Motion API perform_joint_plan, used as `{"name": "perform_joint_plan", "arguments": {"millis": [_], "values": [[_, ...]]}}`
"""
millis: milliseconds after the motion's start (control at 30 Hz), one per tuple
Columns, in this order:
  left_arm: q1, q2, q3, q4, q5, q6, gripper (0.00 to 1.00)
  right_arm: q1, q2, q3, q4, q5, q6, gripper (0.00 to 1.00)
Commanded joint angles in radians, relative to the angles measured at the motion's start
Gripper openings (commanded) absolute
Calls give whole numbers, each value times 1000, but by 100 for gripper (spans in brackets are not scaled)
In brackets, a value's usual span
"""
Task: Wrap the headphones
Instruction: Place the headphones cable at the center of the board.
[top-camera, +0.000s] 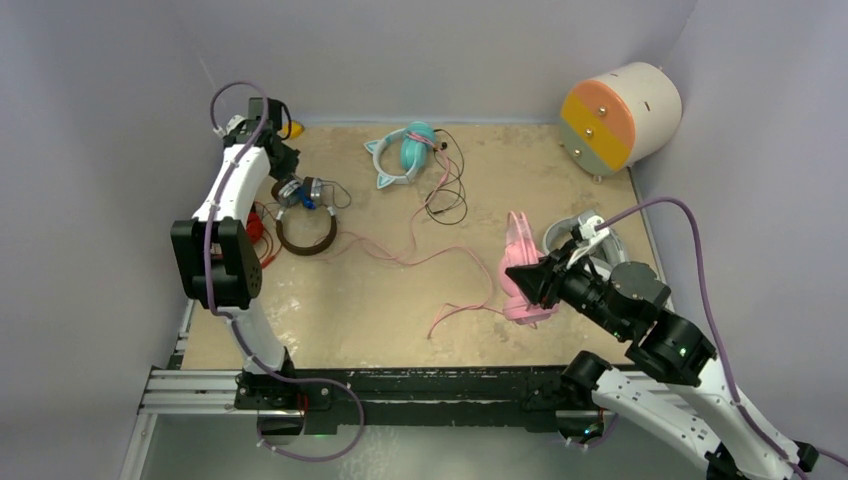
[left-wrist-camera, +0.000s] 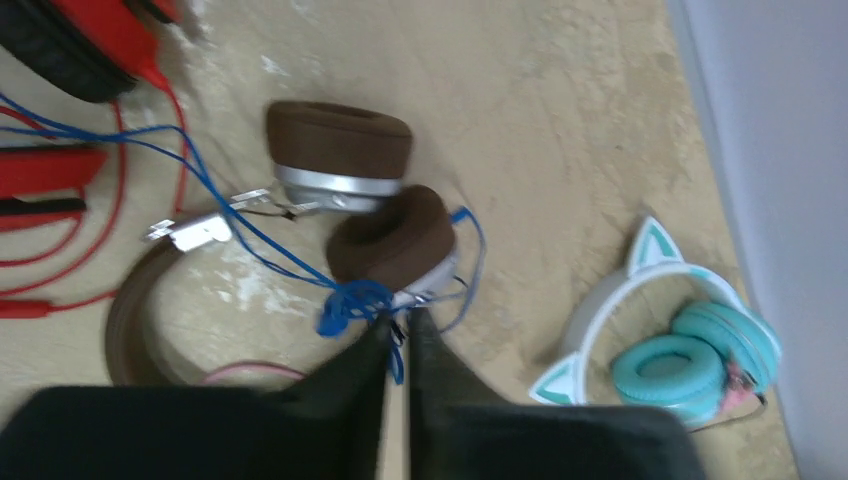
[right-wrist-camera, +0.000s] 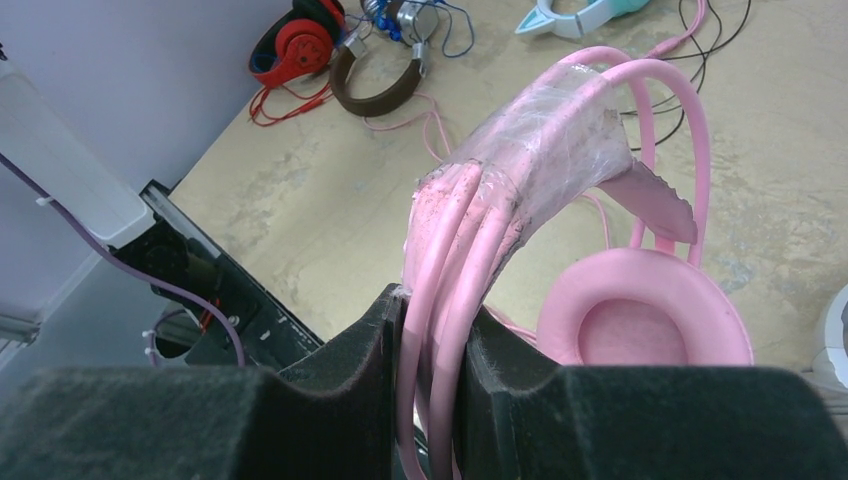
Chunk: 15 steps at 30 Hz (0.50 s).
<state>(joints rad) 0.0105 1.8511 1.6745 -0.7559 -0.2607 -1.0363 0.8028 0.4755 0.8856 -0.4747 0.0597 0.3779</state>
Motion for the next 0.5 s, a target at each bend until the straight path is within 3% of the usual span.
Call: {"name": "perform_joint_plan", "arguments": {"millis": [0,33,67,100,233,300,400,467], "values": [[59,-17,-32,6,-17,-64,22,1,17,37,72,-18,-10,26],[60,-16,-28,1,-21,-59,49,1,22,38,74,-22,-10,26],[59,-15,-22,5,-15,-32,66,1,24,36,75,-25,-12,26],[55,-16,-14,5,-5,-6,73,1,29,34,77,-29,-14,26],[34,-47,25,-21,94,111,81,1,65,22,99,-53,-17,27],[-30,-101,12,-11,108,190,83,1,102,22,103,-57,-18,27],[-148,-253,-106,90,123,290,83,1,163,26,110,-103,-25,27],[-187,-371,-261,201,238,320,84,1,197,7,137,-123,-20,28]]}}
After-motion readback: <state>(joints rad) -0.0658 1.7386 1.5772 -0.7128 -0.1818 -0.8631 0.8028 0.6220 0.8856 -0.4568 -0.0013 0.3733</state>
